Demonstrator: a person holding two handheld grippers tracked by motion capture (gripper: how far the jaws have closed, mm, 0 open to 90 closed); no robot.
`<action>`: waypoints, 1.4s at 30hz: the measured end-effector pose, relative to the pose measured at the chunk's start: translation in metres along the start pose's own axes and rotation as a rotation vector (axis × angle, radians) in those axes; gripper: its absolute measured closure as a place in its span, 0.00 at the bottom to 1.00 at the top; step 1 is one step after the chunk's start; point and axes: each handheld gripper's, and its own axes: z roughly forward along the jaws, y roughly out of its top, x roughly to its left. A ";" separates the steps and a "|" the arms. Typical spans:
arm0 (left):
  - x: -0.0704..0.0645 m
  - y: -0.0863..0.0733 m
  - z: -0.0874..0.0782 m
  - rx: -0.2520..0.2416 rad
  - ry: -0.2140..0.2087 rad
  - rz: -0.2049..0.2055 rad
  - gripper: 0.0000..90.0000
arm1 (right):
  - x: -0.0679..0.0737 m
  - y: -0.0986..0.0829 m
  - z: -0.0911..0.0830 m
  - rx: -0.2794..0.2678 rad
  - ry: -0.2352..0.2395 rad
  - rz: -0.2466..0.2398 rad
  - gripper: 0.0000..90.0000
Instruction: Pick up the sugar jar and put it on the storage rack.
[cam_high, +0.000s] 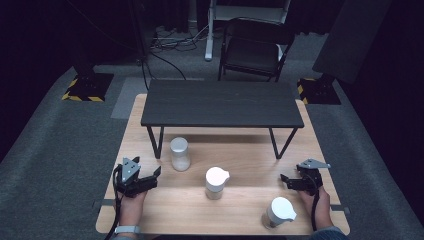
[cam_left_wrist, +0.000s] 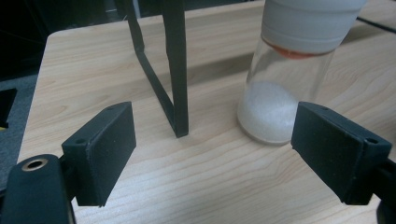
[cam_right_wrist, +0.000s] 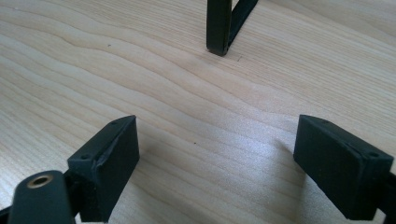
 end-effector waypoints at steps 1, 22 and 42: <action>-0.001 0.000 -0.001 -0.008 0.000 0.004 0.15 | 0.000 0.000 0.000 0.000 0.000 -0.001 0.16; -0.012 0.015 0.004 -0.092 -0.052 0.079 0.15 | 0.001 0.000 0.000 -0.001 -0.001 -0.001 0.16; -0.019 0.030 0.043 -0.085 -0.129 0.101 0.15 | 0.001 0.000 0.000 0.001 -0.004 0.007 0.15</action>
